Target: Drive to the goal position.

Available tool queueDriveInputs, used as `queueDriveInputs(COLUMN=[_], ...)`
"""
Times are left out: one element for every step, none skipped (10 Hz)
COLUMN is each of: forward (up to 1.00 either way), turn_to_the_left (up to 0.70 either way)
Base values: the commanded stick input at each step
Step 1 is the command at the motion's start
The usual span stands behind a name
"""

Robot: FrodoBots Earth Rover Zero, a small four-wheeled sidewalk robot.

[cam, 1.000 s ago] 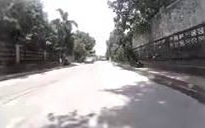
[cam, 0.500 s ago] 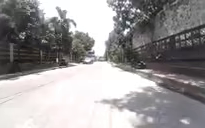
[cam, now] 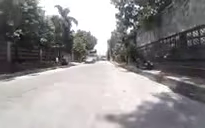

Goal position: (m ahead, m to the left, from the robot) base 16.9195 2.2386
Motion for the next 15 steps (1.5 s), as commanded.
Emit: queueDriveInputs(forward=[1.00,1.00,1.00,1.00,1.00,1.00,1.00,1.00,1.00,1.00,1.00,1.00,1.00,1.00,1.00], turn_to_the_left=[0.00,0.00,0.00,0.00,0.00,0.00,-0.15,-0.24,-0.32,-0.15,-0.03,0.00,0.00,-0.16,-0.35])
